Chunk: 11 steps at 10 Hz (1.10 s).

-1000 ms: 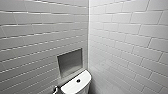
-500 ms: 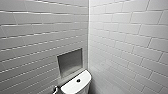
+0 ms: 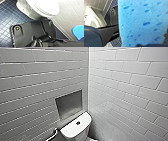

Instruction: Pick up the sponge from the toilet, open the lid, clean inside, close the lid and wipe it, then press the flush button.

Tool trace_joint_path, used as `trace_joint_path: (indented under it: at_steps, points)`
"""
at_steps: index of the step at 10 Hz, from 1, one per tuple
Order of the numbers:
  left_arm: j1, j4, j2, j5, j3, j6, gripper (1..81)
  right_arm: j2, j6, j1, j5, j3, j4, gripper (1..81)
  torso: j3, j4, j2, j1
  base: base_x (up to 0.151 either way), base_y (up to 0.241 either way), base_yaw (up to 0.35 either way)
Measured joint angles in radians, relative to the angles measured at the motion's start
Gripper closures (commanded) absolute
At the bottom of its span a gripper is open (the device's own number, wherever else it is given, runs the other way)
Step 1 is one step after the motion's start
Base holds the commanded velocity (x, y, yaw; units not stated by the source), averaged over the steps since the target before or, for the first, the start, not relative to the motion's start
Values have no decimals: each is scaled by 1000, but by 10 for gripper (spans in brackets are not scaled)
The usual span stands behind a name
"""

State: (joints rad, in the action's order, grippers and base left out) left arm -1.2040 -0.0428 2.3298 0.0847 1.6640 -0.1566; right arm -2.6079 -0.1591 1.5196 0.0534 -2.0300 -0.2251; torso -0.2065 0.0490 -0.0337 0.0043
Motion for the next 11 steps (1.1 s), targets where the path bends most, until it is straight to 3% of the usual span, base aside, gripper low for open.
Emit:
trace_joint_path:
  at_steps: [4,7,8,11]
  points:
    - [196,-60,-131,35,-191,4,10,0,1,-7,3,2,0,811,-31,0,1,1,0,0,0]
    - [342,-127,-167,121,-241,4,10,0,2,-7,4,2,0,811,-31,0,1,1,0,0,0]
    - [395,-161,-171,147,-247,24,811,-1,2,-7,4,2,0,811,-31,0,1,1,0,0,0]
    - [535,-223,-171,225,-263,12,811,-5,2,-7,18,2,-3,811,-32,0,1,1,0,0,0]
